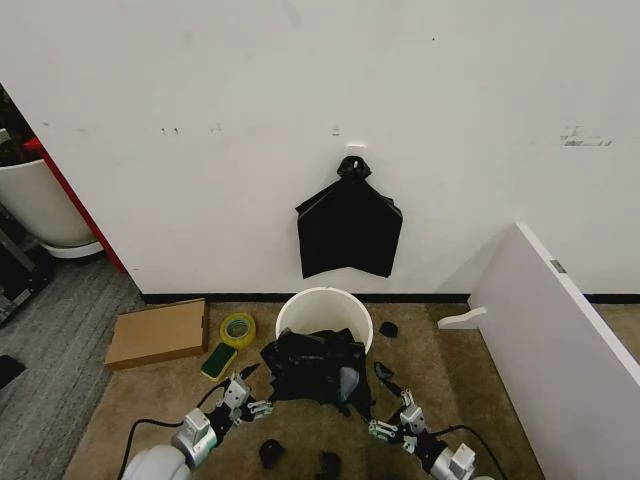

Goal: Place the garbage bag over the trash bin.

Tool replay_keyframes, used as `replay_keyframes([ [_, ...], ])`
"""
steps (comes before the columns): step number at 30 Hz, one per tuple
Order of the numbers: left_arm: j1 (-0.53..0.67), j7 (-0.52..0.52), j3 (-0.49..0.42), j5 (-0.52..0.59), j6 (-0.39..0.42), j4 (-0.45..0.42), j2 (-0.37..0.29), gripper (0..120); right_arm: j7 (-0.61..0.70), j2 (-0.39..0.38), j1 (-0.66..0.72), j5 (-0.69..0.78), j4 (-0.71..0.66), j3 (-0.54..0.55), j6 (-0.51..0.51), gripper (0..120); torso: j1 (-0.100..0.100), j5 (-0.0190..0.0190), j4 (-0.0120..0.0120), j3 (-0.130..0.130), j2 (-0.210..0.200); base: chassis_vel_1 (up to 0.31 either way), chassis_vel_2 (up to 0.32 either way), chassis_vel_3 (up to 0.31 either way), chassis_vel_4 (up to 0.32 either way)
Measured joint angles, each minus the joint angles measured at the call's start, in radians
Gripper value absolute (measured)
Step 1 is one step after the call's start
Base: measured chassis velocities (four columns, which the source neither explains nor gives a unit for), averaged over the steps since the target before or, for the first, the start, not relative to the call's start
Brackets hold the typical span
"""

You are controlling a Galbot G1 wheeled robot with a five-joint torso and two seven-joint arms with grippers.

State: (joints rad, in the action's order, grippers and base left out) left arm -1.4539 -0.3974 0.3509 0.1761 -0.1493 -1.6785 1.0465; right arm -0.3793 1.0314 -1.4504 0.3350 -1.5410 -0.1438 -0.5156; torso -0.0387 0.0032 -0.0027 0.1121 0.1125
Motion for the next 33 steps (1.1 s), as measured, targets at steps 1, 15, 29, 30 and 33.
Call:
replay_keyframes([
  [1, 0.004, -0.012, 0.005, -0.004, -0.012, -0.001, -0.007, 100, -0.036, -0.004, 0.0, -0.009, -0.001, -0.012, -0.012, 100, 0.0, 0.0, 0.0001, 0.0, 0.0, 0.0, 0.0, 0.0, 0.0],
  [15, 0.086, -0.129, 0.088, -0.047, -0.117, 0.052, -0.074, 100, -0.064, -0.004, 0.027, 0.073, 0.0, -0.035, -0.011, 100, 0.0, 0.0, 0.0, 0.0, 0.0, 0.0, 0.0, 0.0, 0.0],
  [29, 0.115, -0.089, 0.056, -0.04, -0.2, 0.131, -0.058, 100, 0.068, 0.009, 0.049, 0.284, 0.016, 0.026, 0.089, 100, 0.0, 0.0, 0.0, 0.0, 0.0, 0.0, 0.0, 0.0, 0.0],
  [30, 0.115, -0.085, 0.056, -0.039, -0.203, 0.132, -0.056, 100, 0.067, 0.006, 0.05, 0.288, 0.017, 0.025, 0.093, 100, 0.0, 0.0, 0.0, 0.0, 0.0, 0.0, 0.0, 0.0, 0.0],
  [33, 0.116, -0.089, 0.063, -0.034, -0.204, 0.129, -0.06, 100, 0.056, -0.005, 0.05, 0.31, 0.017, 0.01, 0.109, 100, 0.0, 0.0001, 0.0001, 0.0, 0.0, 0.0, 0.0, 0.0, 0.0],
])
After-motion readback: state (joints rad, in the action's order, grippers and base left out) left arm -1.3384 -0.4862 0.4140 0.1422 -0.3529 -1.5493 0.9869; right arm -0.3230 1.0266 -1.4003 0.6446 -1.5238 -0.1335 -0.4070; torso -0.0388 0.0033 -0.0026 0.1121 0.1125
